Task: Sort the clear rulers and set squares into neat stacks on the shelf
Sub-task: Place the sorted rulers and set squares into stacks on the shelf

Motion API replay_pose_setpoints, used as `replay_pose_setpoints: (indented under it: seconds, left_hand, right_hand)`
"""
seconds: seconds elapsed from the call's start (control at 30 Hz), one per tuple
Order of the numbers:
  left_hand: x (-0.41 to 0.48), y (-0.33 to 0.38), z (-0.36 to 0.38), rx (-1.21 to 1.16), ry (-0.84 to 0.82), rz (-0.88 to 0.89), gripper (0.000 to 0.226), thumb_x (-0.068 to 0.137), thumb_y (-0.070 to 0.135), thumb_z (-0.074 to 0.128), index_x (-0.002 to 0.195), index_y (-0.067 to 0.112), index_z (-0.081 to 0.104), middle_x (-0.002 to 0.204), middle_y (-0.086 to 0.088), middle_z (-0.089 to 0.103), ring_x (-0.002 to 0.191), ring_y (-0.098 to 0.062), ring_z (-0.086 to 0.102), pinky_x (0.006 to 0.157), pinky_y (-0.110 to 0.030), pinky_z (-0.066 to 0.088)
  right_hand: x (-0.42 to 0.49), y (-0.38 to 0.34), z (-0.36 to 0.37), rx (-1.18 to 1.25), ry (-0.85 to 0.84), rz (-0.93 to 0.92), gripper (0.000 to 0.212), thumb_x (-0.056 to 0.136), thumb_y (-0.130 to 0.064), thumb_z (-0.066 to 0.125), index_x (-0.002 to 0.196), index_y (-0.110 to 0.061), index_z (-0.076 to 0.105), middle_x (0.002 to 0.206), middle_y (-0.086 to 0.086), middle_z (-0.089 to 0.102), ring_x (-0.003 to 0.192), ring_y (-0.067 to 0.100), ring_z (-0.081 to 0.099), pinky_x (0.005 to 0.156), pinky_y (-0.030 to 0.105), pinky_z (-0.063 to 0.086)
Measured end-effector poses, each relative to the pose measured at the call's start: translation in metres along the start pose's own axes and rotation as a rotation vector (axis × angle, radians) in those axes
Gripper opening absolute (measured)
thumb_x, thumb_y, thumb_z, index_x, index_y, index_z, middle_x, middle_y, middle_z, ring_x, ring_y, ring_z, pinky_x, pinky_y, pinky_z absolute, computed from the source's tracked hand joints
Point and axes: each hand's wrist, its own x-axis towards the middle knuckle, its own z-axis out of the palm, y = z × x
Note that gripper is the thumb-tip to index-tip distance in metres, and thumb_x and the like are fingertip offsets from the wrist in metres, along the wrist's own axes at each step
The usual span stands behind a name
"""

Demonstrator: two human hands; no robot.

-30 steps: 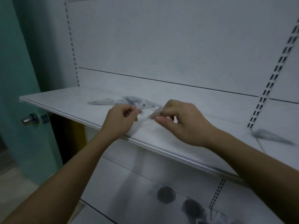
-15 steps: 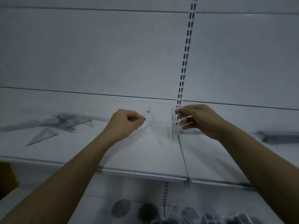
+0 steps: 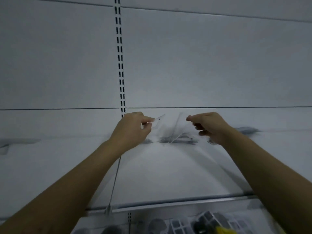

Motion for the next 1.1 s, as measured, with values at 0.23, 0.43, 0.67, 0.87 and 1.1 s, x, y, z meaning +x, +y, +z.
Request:
replay_pose_setpoints:
  seconds: [0.23, 0.43, 0.67, 0.87, 1.1]
  left_hand:
    - [0.043, 0.015, 0.038, 0.165, -0.059, 0.086, 0.028, 0.093, 0.023, 0.055, 0.118, 0.026, 0.068, 0.093, 0.0, 0.062, 0.092, -0.021, 0.057, 0.077, -0.038, 0.049]
    - [0.059, 0.02, 0.07, 0.335, 0.019, 0.267, 0.023, 0.088, 0.023, 0.062, 0.109, 0.024, 0.073, 0.085, -0.002, 0.063, 0.079, -0.024, 0.06, 0.055, -0.033, 0.048]
    - [0.058, 0.018, 0.1, 0.397, -0.009, 0.356, 0.021, 0.083, 0.025, 0.064, 0.1, 0.025, 0.076, 0.076, 0.001, 0.062, 0.065, -0.022, 0.058, 0.048, -0.022, 0.031]
    - [0.045, 0.013, 0.117, 0.32, -0.136, 0.418, 0.028, 0.089, 0.034, 0.05, 0.102, 0.03, 0.075, 0.077, 0.002, 0.059, 0.067, -0.021, 0.054, 0.052, -0.024, 0.031]
    - [0.043, -0.005, 0.122, 0.123, -0.374, 0.232, 0.041, 0.092, 0.052, 0.039, 0.122, 0.038, 0.063, 0.115, 0.006, 0.055, 0.101, -0.011, 0.05, 0.088, -0.023, 0.039]
  right_hand:
    - [0.037, 0.021, 0.007, -0.075, 0.058, 0.066, 0.024, 0.084, -0.017, 0.073, 0.094, 0.004, 0.066, 0.077, 0.012, 0.068, 0.067, 0.022, 0.067, 0.054, 0.029, 0.055]
    - [0.056, 0.034, 0.015, -0.735, 0.073, -0.12, 0.032, 0.079, -0.04, 0.072, 0.086, -0.01, 0.062, 0.081, 0.006, 0.065, 0.074, 0.023, 0.061, 0.062, 0.03, 0.048]
    - [0.058, 0.033, 0.002, -1.141, 0.055, -0.28, 0.036, 0.089, -0.042, 0.059, 0.066, -0.016, 0.049, 0.063, -0.001, 0.049, 0.055, 0.015, 0.046, 0.052, 0.024, 0.033]
    - [0.06, 0.033, -0.031, -0.915, 0.112, -0.328, 0.024, 0.093, -0.027, 0.049, 0.1, -0.017, 0.07, 0.092, 0.003, 0.068, 0.08, 0.023, 0.061, 0.069, 0.03, 0.048]
    - [0.045, 0.032, -0.022, -0.839, -0.006, -0.39, 0.029, 0.096, -0.034, 0.048, 0.11, -0.017, 0.068, 0.1, 0.003, 0.069, 0.086, 0.021, 0.061, 0.077, 0.032, 0.051]
